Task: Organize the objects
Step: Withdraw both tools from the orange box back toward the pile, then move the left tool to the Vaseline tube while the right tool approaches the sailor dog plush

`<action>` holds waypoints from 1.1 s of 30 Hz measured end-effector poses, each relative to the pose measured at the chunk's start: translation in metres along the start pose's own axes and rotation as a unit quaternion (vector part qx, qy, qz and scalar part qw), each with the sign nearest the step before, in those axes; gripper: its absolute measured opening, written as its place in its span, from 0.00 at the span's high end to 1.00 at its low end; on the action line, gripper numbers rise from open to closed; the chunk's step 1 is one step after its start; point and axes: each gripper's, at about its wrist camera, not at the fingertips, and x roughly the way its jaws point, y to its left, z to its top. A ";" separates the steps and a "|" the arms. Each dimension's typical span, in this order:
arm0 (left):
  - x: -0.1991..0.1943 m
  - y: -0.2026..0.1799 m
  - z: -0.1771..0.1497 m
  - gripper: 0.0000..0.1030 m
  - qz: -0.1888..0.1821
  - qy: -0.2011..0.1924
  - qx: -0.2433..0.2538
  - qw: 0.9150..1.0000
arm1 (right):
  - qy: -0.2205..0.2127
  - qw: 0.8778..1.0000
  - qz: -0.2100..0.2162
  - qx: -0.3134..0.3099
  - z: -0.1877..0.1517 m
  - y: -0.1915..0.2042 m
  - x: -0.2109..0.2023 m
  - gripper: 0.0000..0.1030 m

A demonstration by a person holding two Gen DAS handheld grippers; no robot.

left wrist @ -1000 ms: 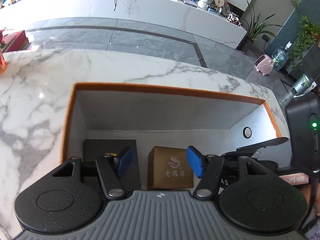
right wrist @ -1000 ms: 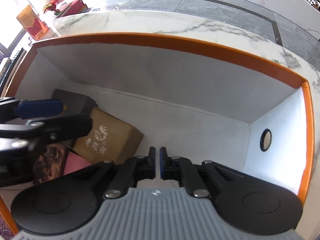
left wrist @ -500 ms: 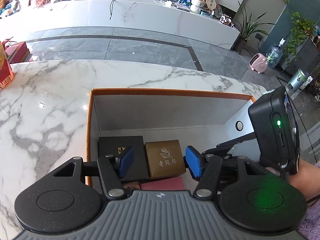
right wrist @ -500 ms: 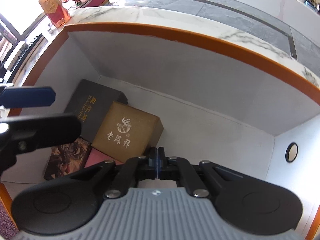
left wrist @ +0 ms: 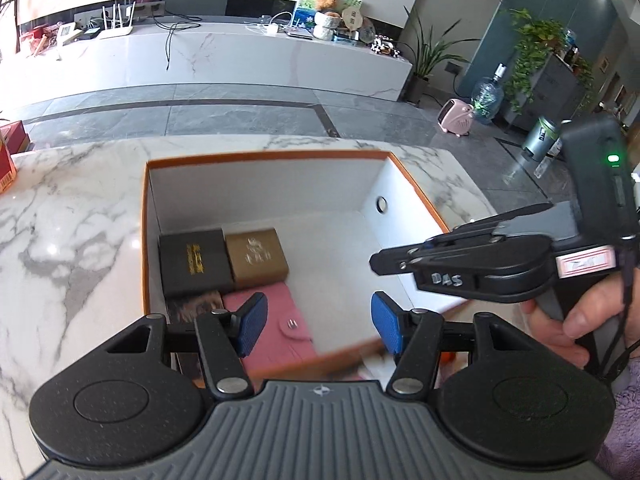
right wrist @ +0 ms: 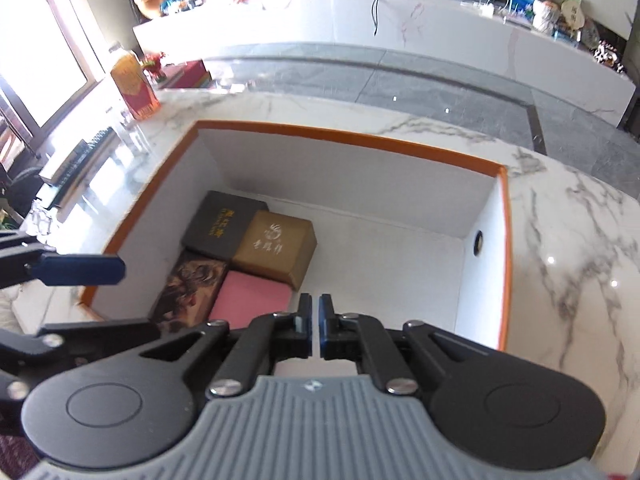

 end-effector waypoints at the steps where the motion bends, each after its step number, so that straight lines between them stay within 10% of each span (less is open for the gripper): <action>1: -0.003 -0.003 -0.006 0.34 -0.001 0.001 0.002 1.000 | -0.010 1.000 0.003 0.007 -0.008 0.002 -0.011 0.96; 20: 0.016 -0.037 -0.120 0.48 -0.031 0.069 0.010 0.997 | 0.006 0.981 0.010 0.193 -0.193 0.023 -0.067 0.95; 24: 0.018 -0.050 -0.131 0.61 0.003 0.076 0.048 0.996 | 0.012 0.978 0.018 0.206 -0.201 0.026 -0.068 0.71; 33: 0.022 -0.045 -0.141 0.55 0.022 0.092 0.028 0.995 | 0.041 0.964 0.014 0.263 -0.210 0.011 -0.047 0.55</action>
